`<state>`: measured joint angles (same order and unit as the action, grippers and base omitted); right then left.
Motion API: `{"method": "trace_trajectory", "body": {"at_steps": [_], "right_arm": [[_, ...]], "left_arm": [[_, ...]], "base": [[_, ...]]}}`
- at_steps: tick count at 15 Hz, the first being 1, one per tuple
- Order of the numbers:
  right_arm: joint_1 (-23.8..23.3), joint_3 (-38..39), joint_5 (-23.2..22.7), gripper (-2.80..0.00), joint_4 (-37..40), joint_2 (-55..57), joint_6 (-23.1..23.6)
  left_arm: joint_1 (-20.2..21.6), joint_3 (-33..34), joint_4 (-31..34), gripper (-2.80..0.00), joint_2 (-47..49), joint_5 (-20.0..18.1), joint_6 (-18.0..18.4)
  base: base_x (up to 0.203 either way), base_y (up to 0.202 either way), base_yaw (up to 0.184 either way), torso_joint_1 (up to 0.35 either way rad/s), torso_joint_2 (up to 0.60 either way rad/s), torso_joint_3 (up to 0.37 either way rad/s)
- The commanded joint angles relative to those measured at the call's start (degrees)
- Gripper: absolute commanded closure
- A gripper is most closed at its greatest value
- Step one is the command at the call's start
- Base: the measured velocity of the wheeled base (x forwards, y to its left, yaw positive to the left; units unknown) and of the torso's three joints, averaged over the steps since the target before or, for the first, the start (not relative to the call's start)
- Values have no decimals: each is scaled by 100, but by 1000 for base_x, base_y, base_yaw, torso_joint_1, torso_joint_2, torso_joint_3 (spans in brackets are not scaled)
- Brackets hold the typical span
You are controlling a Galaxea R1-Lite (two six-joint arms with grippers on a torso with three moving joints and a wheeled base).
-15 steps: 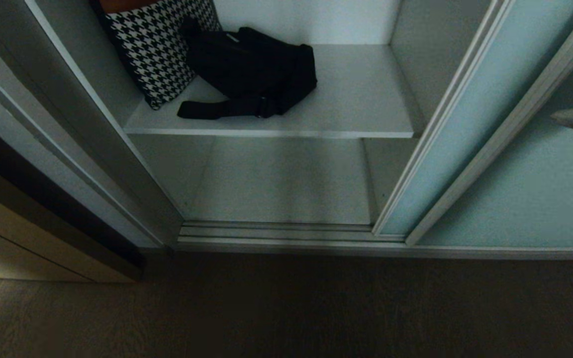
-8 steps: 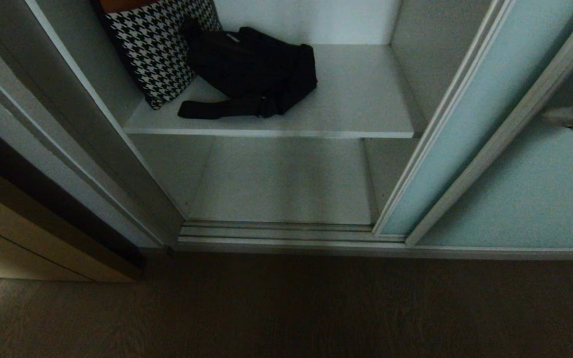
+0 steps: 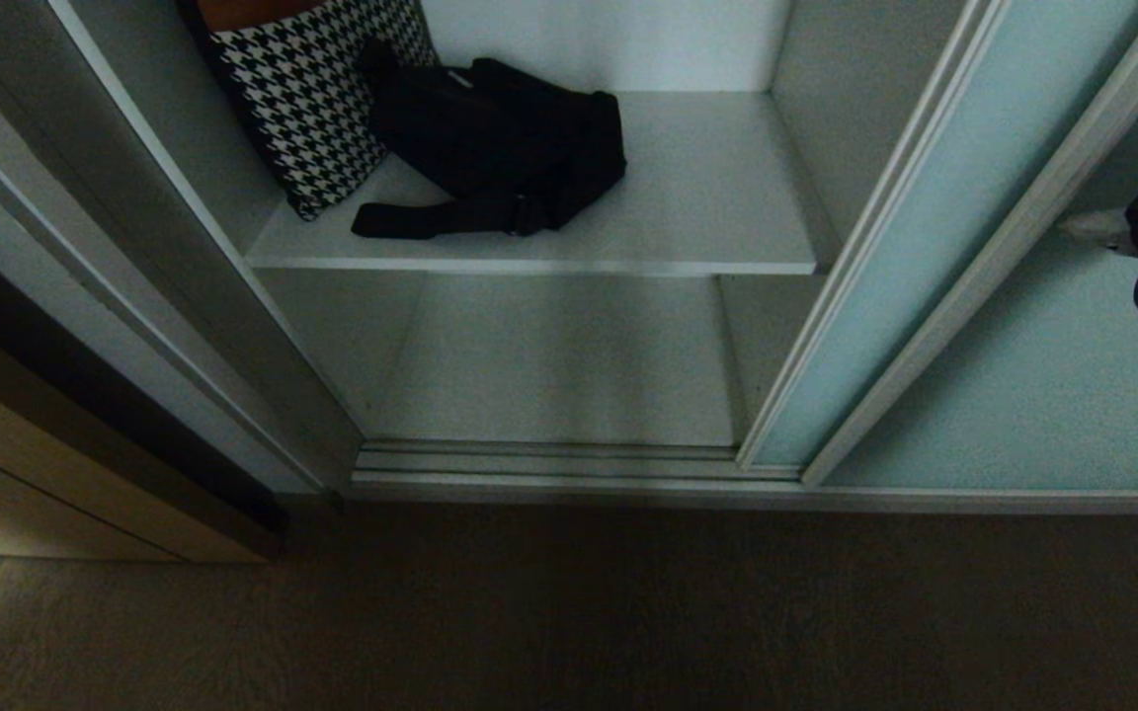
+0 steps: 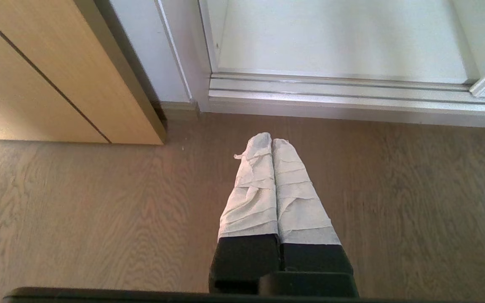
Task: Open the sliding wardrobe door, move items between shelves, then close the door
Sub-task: Close the door
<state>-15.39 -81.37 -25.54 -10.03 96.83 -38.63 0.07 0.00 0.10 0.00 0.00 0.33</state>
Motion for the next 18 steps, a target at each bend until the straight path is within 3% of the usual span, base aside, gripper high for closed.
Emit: {"method": "trace_trajectory", "body": {"at_steps": [1,7,15,18], "right_arm": [[159,69,-21,0,1,-50,-22],[900,315,190,0,-34,-305,43],[2915,353,895,0,-47,-383,589],[3294,928,1044,0,-59,-1036,932]], "left_arm": [[1,0,-1,0,9,0,2],[1,0,-1,0,9,0,2],[1,0,-1,0,9,0,2],[1,0,-1,0,9,0,2]], "base": [[0,0,0,0,0,0],[0,0,0,0,0,0],[0,0,0,0,0,0],[0,0,0,0,0,0]]}}
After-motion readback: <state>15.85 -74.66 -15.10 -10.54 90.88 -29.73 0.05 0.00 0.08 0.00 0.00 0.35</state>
